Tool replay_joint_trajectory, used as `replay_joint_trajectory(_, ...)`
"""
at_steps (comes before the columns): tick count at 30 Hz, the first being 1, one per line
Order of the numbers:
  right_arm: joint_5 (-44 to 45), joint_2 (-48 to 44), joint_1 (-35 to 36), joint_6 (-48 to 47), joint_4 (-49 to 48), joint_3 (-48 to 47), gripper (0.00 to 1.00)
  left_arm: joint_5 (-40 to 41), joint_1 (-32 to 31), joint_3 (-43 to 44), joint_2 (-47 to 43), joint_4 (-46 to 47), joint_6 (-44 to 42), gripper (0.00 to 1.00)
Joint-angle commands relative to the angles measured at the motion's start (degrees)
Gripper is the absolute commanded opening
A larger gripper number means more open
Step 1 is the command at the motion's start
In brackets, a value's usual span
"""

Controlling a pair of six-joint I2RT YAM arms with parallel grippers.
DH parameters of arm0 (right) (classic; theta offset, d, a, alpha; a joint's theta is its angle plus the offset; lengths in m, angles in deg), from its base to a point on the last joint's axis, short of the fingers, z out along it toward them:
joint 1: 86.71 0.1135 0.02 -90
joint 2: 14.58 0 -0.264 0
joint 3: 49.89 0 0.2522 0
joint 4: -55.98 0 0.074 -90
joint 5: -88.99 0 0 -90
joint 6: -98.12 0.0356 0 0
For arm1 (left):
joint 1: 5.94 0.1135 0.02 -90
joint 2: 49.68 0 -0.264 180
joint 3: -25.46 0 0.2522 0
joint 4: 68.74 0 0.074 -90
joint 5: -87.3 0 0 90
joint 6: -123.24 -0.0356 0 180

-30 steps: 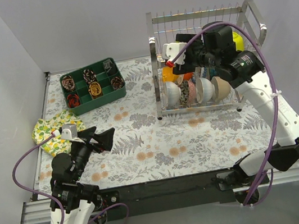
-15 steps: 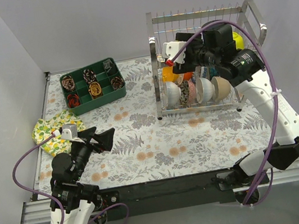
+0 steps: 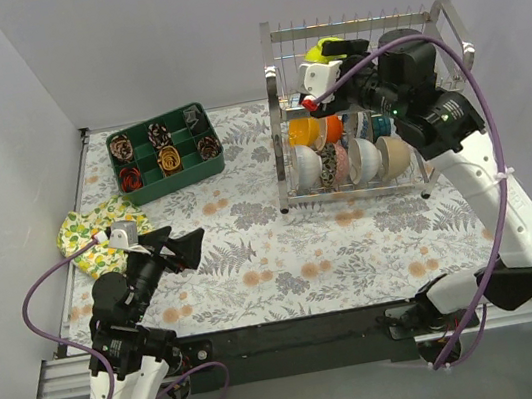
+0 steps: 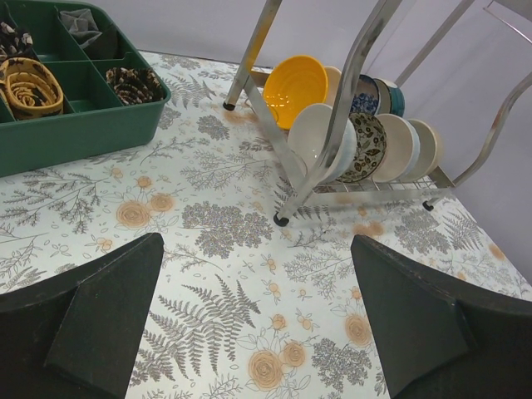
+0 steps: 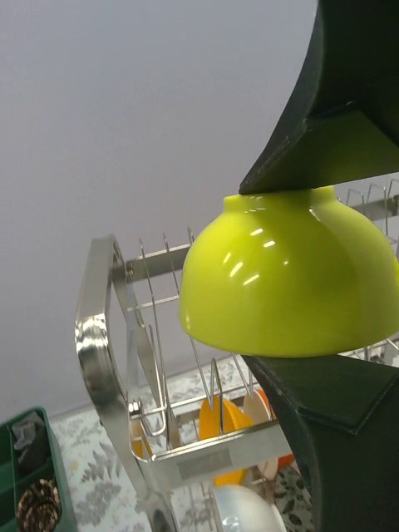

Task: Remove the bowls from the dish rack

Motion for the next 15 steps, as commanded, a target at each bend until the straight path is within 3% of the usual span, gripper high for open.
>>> replay_joint_trajectory(1,1.16,-3.42,-0.09,-2.76,-10.5,0.35,0.01,0.84,0.23,2.13,0.35,-0.58,-0.5,0.98)
replay_joint_trajectory(8,-2.35,-7.28,-0.09,1.72,-14.81,3.51,0.01,0.84,0.23,2.13,0.35,-0.49,-0.5,0.98)
replay_joint_trajectory(15,-13.32,-15.19,-0.09,12.26,-17.88,12.9,0.01,0.75,0.23,2.13,0.53,-0.58,-0.5,0.98)
